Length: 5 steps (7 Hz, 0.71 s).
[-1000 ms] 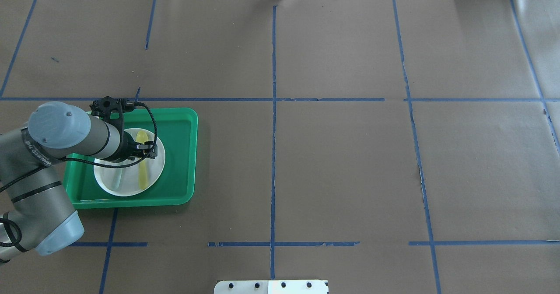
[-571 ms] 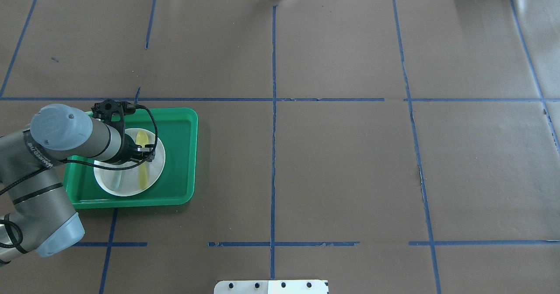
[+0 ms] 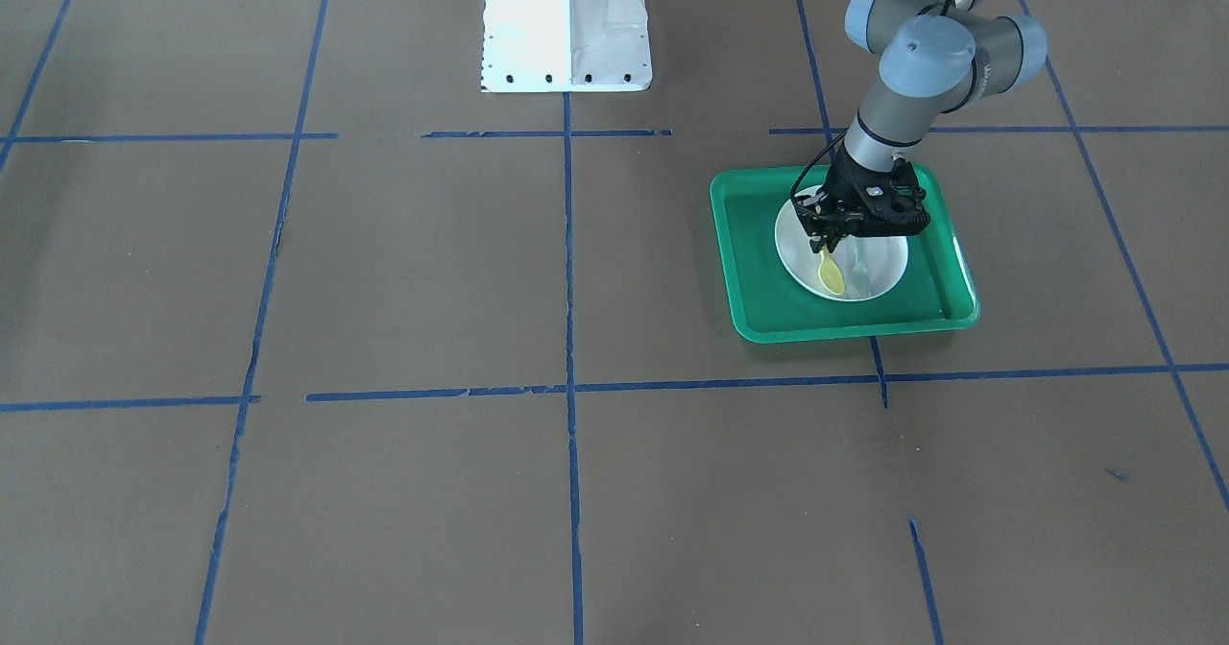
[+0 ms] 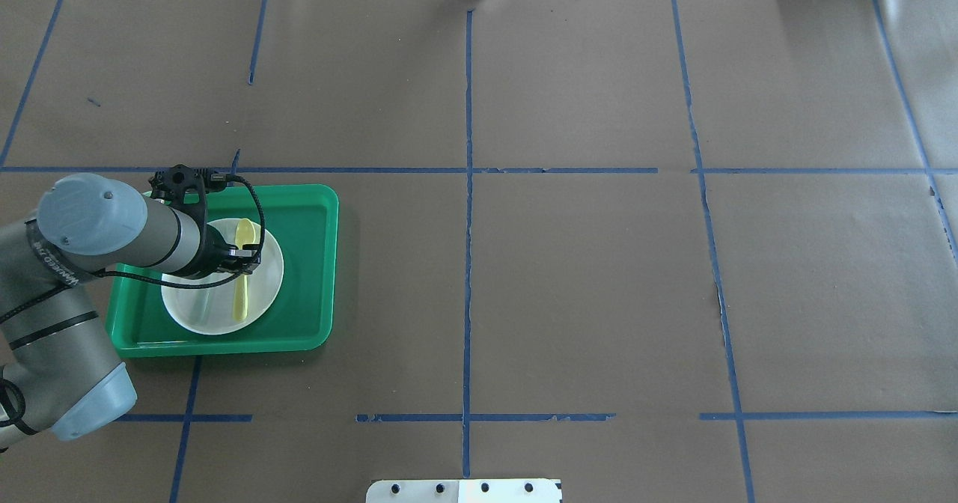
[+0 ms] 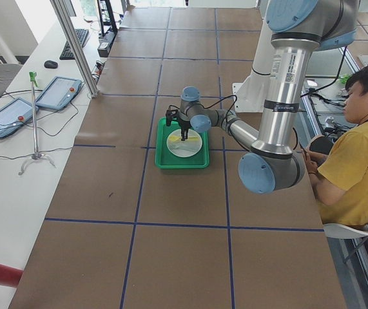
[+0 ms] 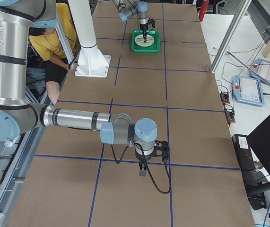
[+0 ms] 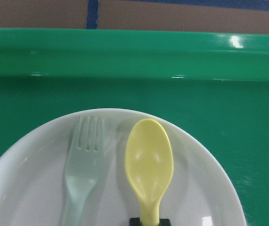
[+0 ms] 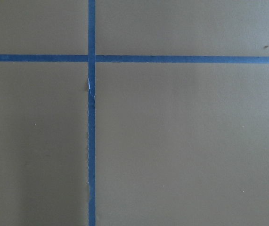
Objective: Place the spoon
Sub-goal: 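Lower the left gripper and close it on the yellow spoon's handle, then carry the yellow spoon off the plate to the tray's far edge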
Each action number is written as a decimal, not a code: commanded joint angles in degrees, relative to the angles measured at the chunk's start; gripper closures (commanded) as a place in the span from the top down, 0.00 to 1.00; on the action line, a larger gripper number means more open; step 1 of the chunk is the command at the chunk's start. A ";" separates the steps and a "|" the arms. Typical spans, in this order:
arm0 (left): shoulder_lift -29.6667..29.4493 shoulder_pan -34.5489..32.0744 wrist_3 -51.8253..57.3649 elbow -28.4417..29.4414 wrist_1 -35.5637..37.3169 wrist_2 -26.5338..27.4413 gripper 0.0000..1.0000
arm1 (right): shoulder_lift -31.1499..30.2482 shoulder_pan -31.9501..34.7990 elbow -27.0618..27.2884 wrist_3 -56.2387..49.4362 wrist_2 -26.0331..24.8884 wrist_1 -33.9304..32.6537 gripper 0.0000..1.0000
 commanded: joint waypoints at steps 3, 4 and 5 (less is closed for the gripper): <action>-11.03 1.27 -1.17 2.60 8.91 1.94 0.00 | 0.00 0.00 0.00 0.00 0.00 0.00 1.00; -11.05 1.63 -1.17 2.81 8.82 3.69 0.00 | 0.00 0.00 0.00 0.00 0.00 0.00 1.00; -10.96 2.16 -1.17 3.24 8.82 3.89 0.12 | 0.00 0.00 0.00 0.00 0.00 0.00 1.00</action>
